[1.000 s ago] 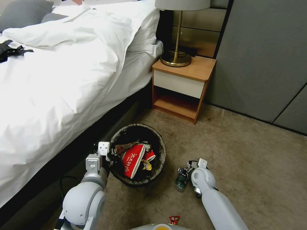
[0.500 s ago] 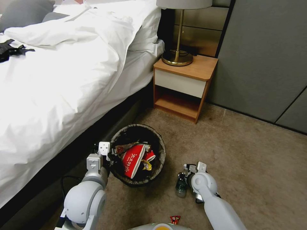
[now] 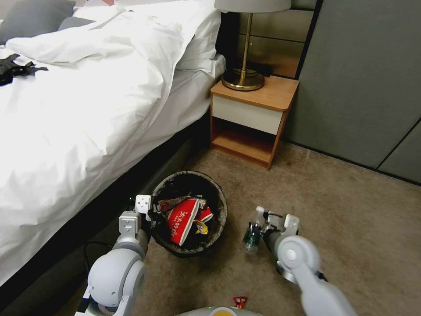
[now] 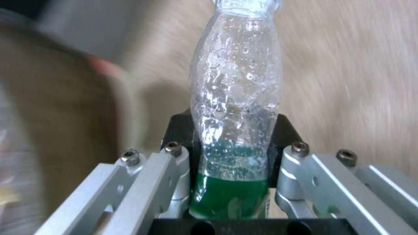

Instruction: Pick up the trash bin, then pick up the garbage from the floor and place it into the trash bin.

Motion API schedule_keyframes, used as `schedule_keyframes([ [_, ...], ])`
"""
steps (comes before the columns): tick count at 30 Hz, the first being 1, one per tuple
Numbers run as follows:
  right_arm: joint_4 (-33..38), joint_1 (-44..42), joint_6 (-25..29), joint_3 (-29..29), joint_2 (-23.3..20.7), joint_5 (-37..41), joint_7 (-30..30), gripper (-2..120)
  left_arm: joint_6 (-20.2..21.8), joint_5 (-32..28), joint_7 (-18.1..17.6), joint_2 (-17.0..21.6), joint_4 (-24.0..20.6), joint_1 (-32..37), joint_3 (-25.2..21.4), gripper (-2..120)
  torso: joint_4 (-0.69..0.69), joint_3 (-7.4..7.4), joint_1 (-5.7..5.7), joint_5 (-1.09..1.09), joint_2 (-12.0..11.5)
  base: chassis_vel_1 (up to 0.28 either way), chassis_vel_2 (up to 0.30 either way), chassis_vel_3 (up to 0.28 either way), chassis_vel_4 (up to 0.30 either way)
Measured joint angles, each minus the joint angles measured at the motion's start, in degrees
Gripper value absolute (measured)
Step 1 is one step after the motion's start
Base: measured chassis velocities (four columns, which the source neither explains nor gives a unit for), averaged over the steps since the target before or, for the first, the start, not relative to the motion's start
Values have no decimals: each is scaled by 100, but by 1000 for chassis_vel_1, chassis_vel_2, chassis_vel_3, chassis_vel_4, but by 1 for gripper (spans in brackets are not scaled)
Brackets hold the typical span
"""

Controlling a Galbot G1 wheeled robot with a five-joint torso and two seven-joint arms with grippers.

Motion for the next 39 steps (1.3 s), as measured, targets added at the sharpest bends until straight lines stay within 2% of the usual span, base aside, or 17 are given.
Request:
schedule_keyframes([
  [4,434,57,-36,98,-484,16,-388,22,9,15,1,-8,-23,12,12,0,-1,0,0,1,0,0,0,0,0],
  [6,881,365,-47,343,-1238,15,-1384,22,10,30,21,-6,-42,30,13,0,-1,0,0,1,0,0,0,0,0],
  [8,967,528,-46,405,-1435,18,-1754,22,10,34,21,-4,-48,34,10,0,-1,0,0,1,0,0,0,0,0],
  [10,1031,867,69,477,-1756,-25,-2635,22,10,42,21,-3,-64,40,10,0,1,0,0,1,0,0,0,0,0],
  [11,1031,1167,277,467,-1963,-50,-3359,22,10,50,21,-8,-68,43,13,0,1,0,0,1,0,0,0,0,0],
  [12,1031,1167,277,467,-1963,-50,-3359,22,10,50,21,-8,-68,43,13,0,1,0,0,1,0,0,0,0,0],
  [15,953,1702,652,335,-2223,-75,-4537,22,11,70,36,-19,-72,52,26,0,0,0,0,1,0,0,0,0,0],
  [16,953,1702,652,335,-2223,-75,-4537,22,11,70,36,-19,-72,52,26,0,0,0,0,1,0,0,0,0,0],
  [18,821,2079,996,157,-2346,-58,-5412,22,13,82,48,-16,-72,52,30,0,0,0,0,1,0,0,0,0,0],
  [19,821,2079,996,157,-2346,-58,-5412,22,13,82,48,-16,-72,52,30,0,0,0,0,1,0,0,0,0,0],
  [22,630,2570,1237,-179,-2472,-86,-6373,22,36,83,66,-5,-73,50,37,0,-1,0,0,0,0,0,0,0,0],
  [26,598,2669,1258,-279,-2487,-105,-6472,22,41,82,69,-2,-77,49,40,0,-1,0,0,0,0,0,0,0,0],
  [27,421,3085,1330,-741,-2526,-168,-6745,22,53,82,89,-3,-110,47,55,0,2,0,0,-1,0,0,0,0,0],
  [28,421,3085,1330,-741,-2526,-168,-6745,22,53,82,89,-3,-110,47,55,0,2,0,0,-1,0,0,0,0,0],
  [29,299,3258,1362,-989,-2512,-230,-6810,22,56,84,91,-2,-113,49,54,0,-4,0,0,-1,0,0,0,0,0],
  [34,-315,4061,1468,-2343,-2156,-482,-6727,22,57,88,117,-19,-113,54,24,0,3,0,0,-1,0,-12,-20,6,-7],
  [39,-789,4343,1511,-2928,-1891,-637,-6654,22,53,91,116,-24,-113,67,0,0,0,0,0,-1,0,0,0,0,0],
])
